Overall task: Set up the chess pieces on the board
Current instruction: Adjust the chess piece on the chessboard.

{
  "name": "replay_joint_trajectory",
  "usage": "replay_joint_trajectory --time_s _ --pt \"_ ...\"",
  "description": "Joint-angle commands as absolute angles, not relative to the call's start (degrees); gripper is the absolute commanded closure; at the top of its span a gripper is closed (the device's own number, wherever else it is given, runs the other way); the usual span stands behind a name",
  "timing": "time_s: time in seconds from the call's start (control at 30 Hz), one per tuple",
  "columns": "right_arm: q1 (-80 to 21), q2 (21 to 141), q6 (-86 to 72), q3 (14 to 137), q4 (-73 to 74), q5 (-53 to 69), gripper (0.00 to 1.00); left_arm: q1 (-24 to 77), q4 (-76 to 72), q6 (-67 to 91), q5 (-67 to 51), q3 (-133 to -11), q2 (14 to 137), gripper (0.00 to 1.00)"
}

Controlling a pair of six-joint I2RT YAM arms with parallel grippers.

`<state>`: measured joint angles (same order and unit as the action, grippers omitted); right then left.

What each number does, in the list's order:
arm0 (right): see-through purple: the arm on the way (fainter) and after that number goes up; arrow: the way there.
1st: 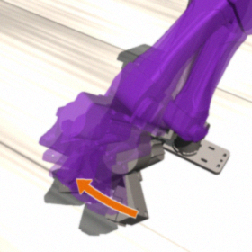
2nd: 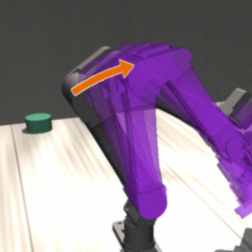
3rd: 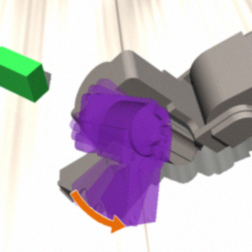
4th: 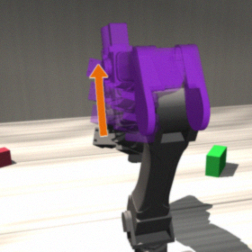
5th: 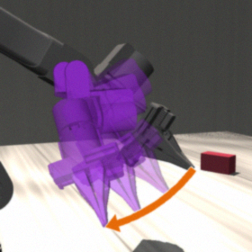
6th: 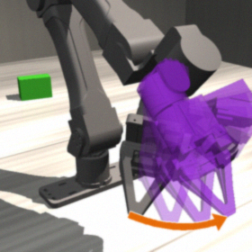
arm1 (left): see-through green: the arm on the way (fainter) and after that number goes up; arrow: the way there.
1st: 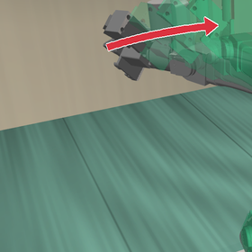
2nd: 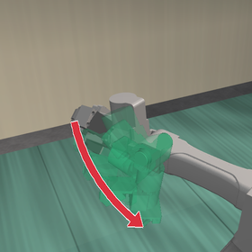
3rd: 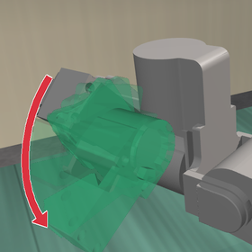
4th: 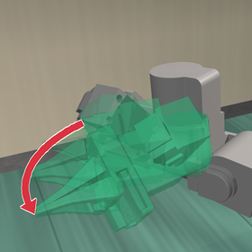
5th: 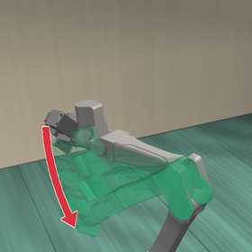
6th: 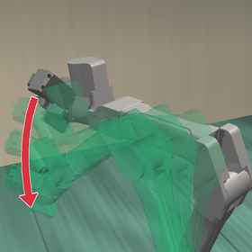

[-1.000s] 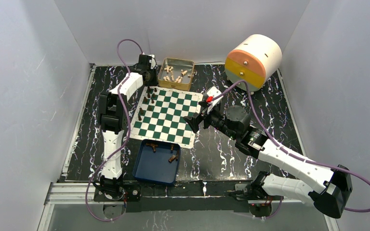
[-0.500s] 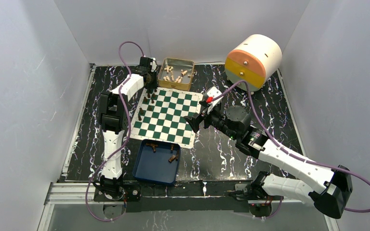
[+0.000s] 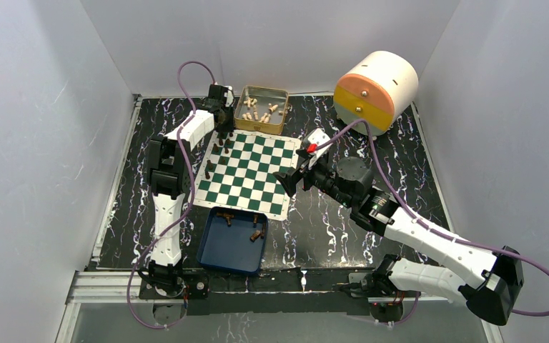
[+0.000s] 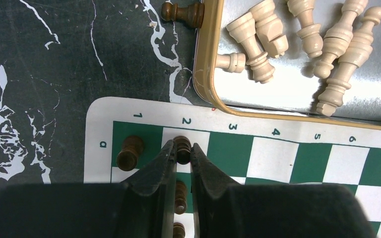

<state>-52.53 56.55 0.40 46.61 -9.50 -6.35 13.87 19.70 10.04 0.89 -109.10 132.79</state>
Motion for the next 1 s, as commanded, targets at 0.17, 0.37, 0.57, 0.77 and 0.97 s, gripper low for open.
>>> replay_joint_trajectory --time_s 0.17,0.37,0.57,0.77,0.97 --pt "-52.54 54.73 0.79 46.8 -13.1 -7.79 0.01 14.85 22.4 9.58 1.43 -111.71 130.15 1.0" --pt "-52.54 55.64 1.23 46.93 -13.52 -7.38 0.01 14.94 22.94 9.06 2.89 -111.71 130.13 1.0" --pt "-52.49 56.15 1.89 47.4 -13.56 -7.34 0.01 14.92 23.17 8.88 3.44 -111.89 131.11 0.97" --pt "-52.54 56.46 2.61 47.99 -13.45 -7.49 0.01 14.94 24.07 9.58 3.54 -113.88 131.53 0.77" --pt "-52.56 57.2 2.47 47.97 -12.77 -6.58 0.01 14.73 29.78 16.22 4.41 -125.32 132.01 0.7"
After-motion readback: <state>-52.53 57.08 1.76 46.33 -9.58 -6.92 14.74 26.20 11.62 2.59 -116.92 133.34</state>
